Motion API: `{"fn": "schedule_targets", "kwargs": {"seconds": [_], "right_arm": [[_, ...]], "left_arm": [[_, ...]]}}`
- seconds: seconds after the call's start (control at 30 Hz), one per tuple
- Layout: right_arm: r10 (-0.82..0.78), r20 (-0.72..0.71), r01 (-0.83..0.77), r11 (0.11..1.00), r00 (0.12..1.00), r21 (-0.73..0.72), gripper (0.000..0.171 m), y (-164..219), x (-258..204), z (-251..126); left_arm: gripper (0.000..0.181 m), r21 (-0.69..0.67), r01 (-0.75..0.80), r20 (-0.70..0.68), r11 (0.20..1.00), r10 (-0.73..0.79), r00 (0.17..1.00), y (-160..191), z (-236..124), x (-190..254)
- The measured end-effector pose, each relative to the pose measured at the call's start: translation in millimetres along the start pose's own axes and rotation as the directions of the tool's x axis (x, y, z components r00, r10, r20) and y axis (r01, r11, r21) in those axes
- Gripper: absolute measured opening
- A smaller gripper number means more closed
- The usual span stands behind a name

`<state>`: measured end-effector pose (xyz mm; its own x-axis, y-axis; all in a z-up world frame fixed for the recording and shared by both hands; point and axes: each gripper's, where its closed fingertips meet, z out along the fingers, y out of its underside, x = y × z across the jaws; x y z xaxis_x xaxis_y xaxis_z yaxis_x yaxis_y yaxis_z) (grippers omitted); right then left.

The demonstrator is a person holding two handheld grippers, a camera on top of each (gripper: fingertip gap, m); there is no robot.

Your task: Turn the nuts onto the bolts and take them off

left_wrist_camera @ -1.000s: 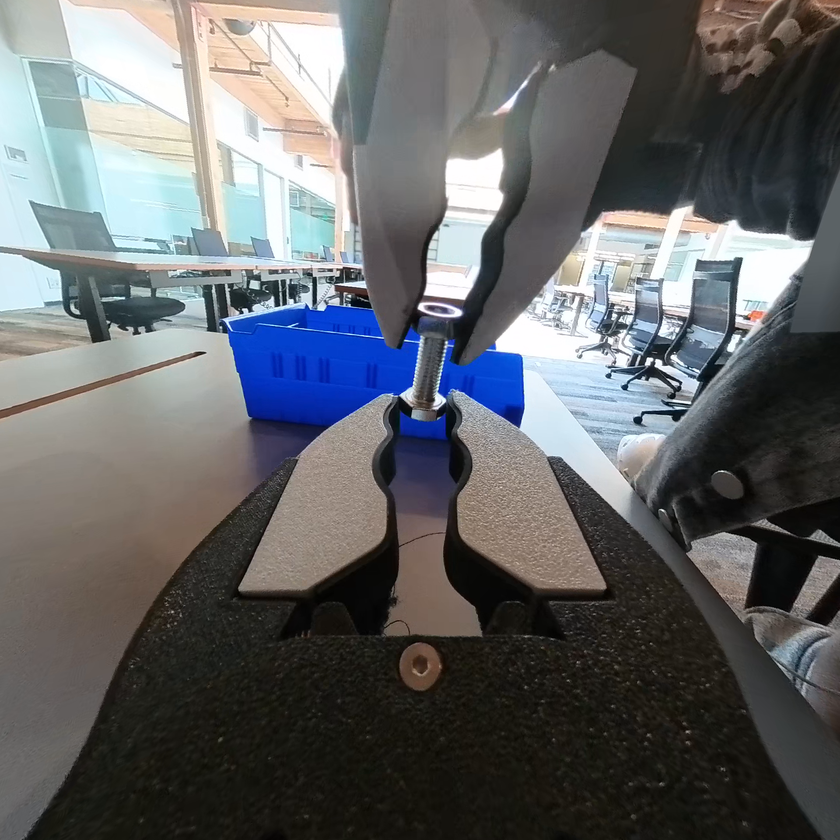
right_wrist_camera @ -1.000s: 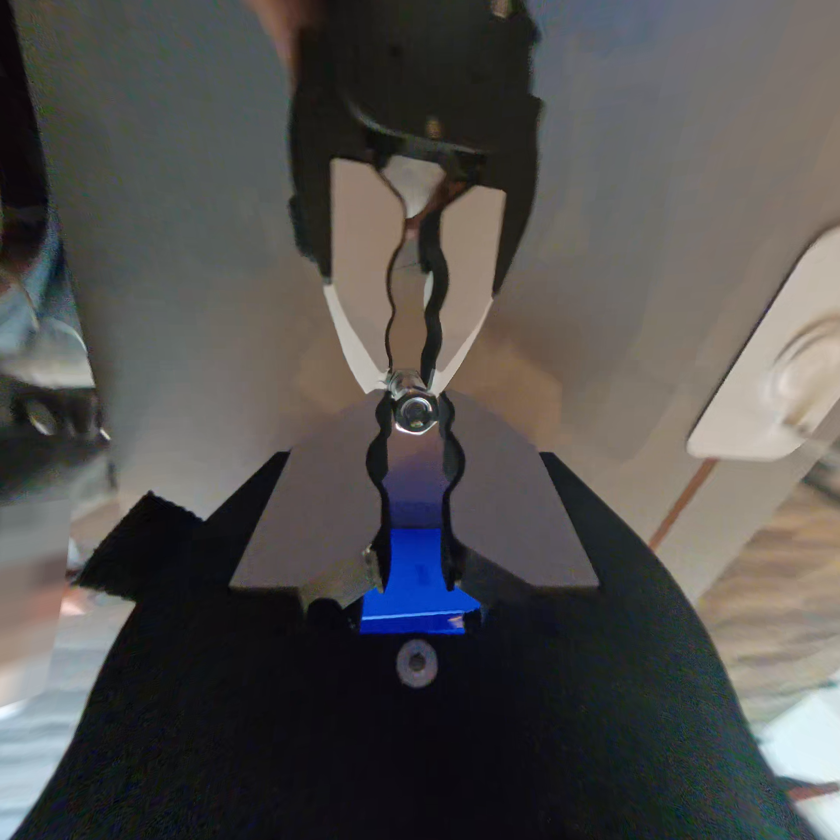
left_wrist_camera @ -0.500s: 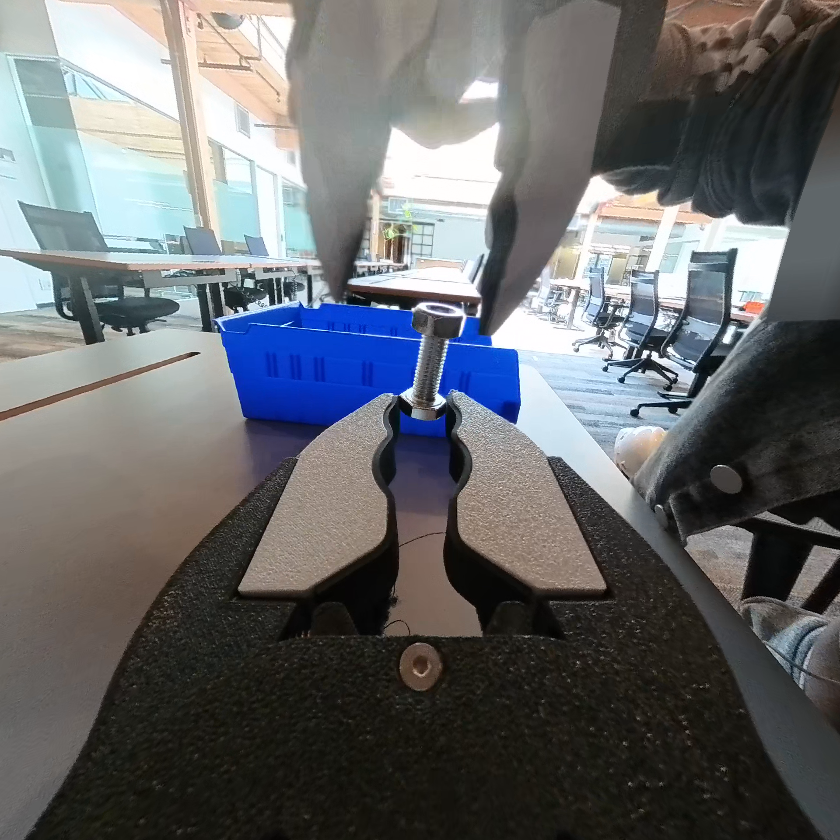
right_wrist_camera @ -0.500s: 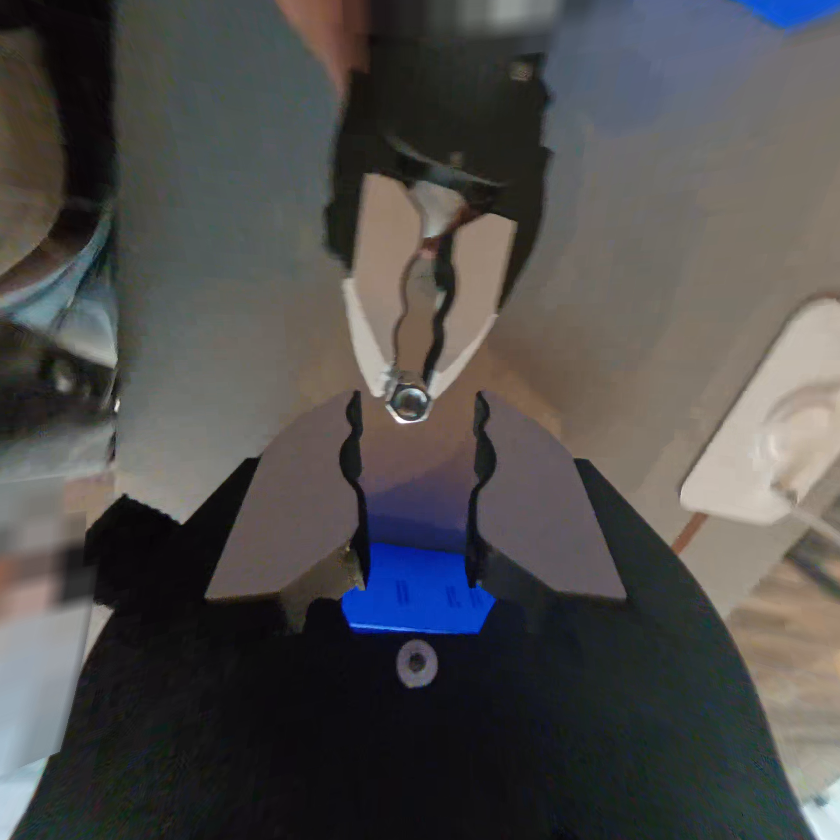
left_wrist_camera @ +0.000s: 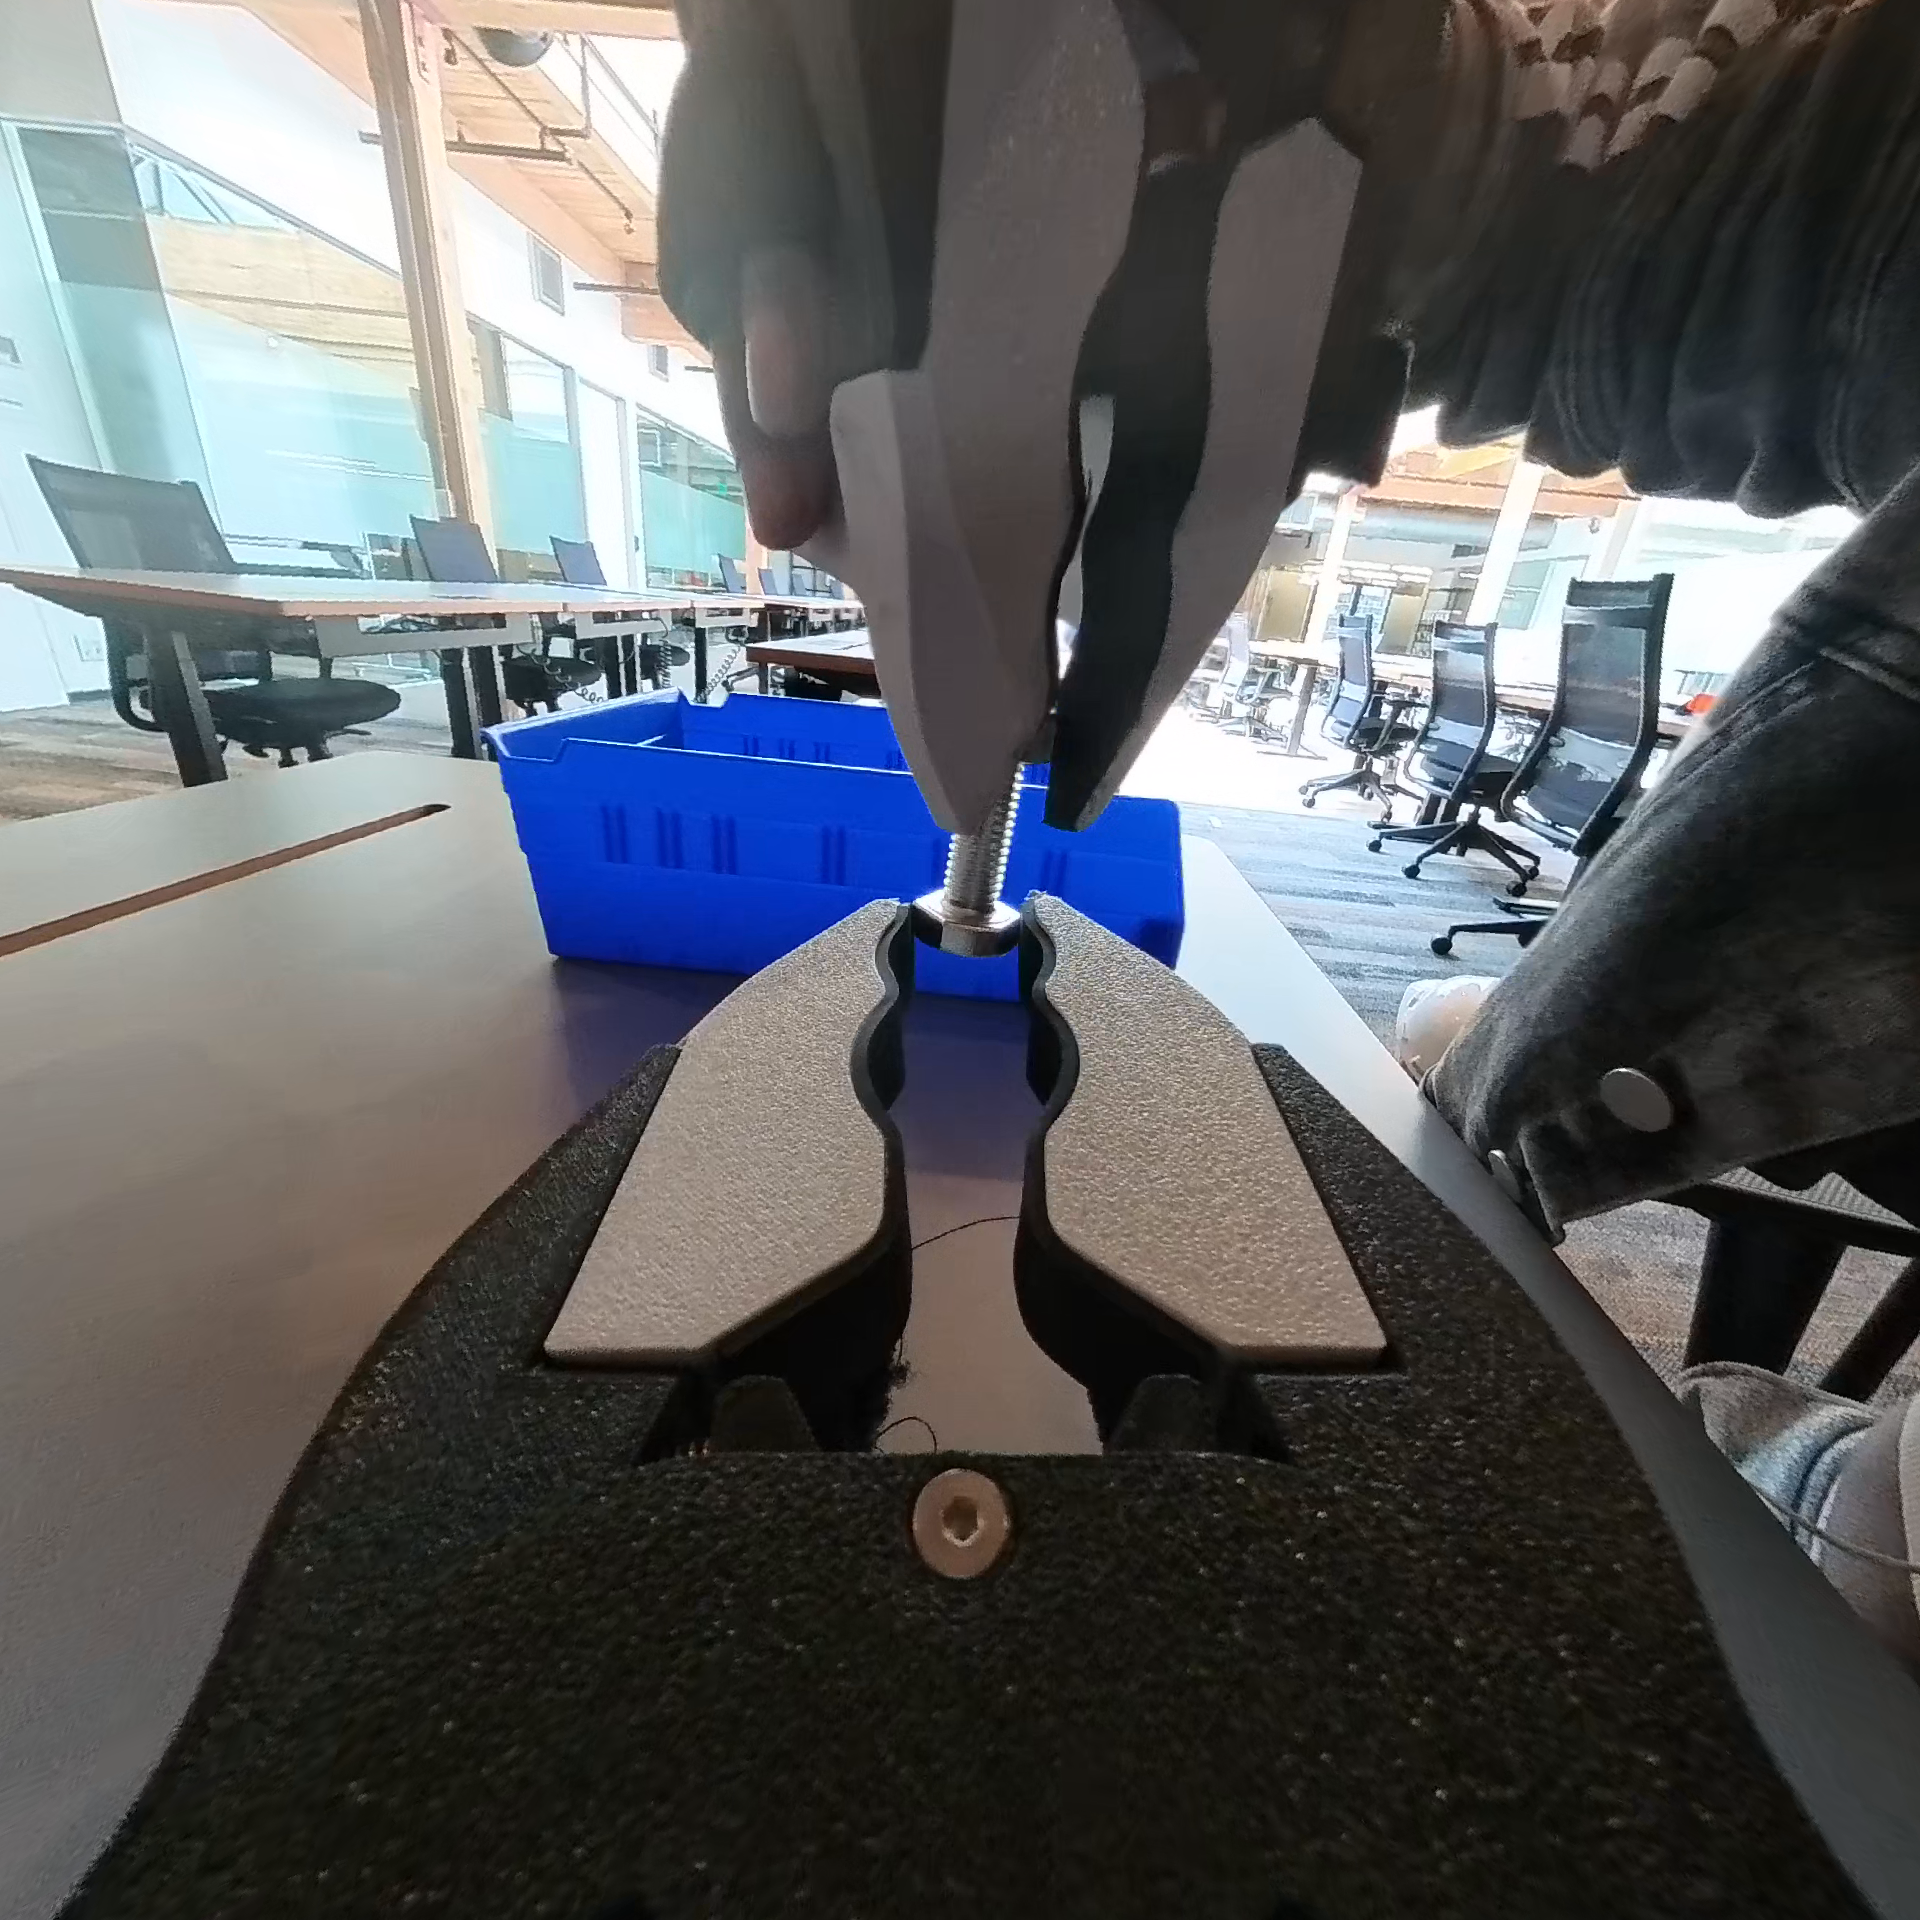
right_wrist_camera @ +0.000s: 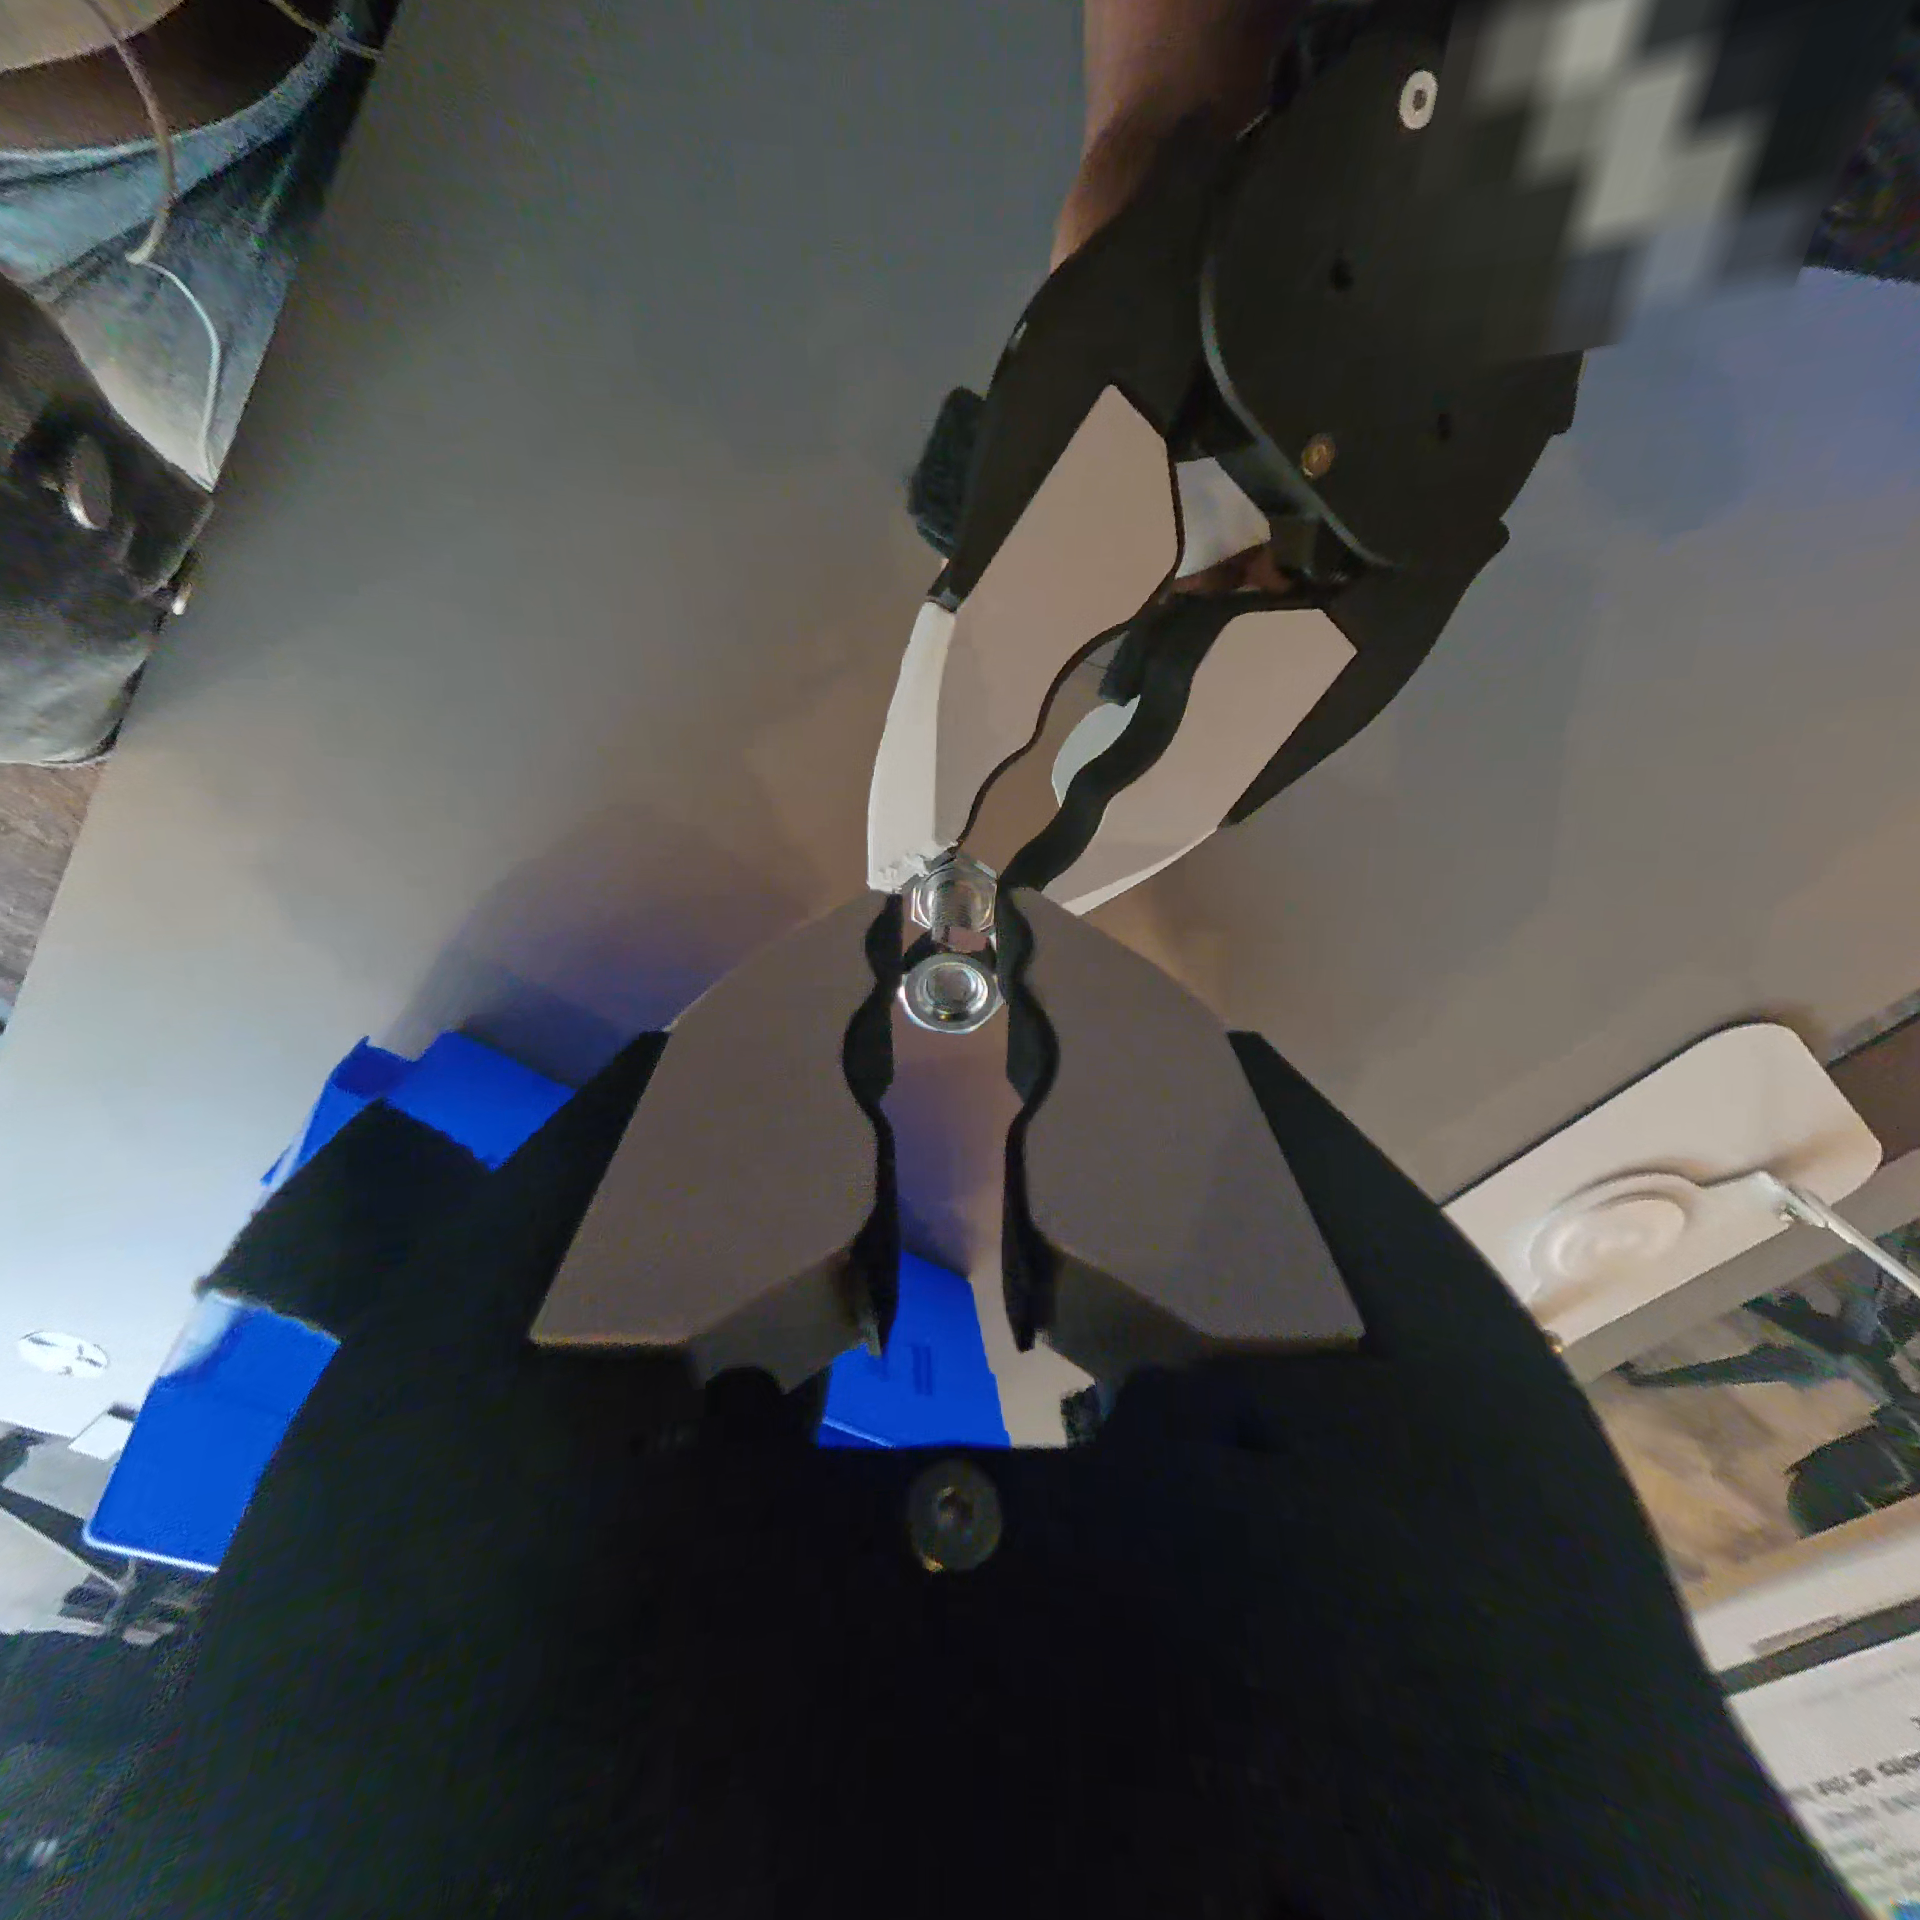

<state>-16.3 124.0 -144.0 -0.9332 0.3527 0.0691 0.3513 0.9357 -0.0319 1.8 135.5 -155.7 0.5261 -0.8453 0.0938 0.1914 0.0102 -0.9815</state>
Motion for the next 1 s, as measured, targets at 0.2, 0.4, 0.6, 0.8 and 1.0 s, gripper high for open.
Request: {"fn": "schedule_targets", "kwargs": {"seconds": [0.2,0.4,0.6,0.8,1.0], "right_arm": [[0.271,-0.079,-0.27,0.963,0.959,0.02,0.015,-2,9,1],[0.6,-0.107,-0.594,0.8,0.793,0.085,0.027,0,13,2],[0.314,-0.118,-0.309,0.949,0.942,0.062,0.031,10,8,-17],[0.133,-0.038,-0.132,0.991,0.99,0.019,0.033,12,-2,-12],[0.071,-0.048,-0.069,0.997,0.996,0.038,0.018,5,1,-9]], "left_arm": [[0.019,0.002,0.004,0.019,1.0,-0.004,1.0,0,0,-3],[0.019,-0.001,-0.006,0.02,1.0,0.006,1.0,0,1,-3],[0.019,-0.002,-0.001,0.012,1.0,0.001,1.0,0,0,-2],[0.019,-0.002,0.001,0.004,1.0,-0.001,1.0,0,0,0],[0.019,-0.004,0.001,0.002,1.0,-0.001,1.0,0,0,0]]}}
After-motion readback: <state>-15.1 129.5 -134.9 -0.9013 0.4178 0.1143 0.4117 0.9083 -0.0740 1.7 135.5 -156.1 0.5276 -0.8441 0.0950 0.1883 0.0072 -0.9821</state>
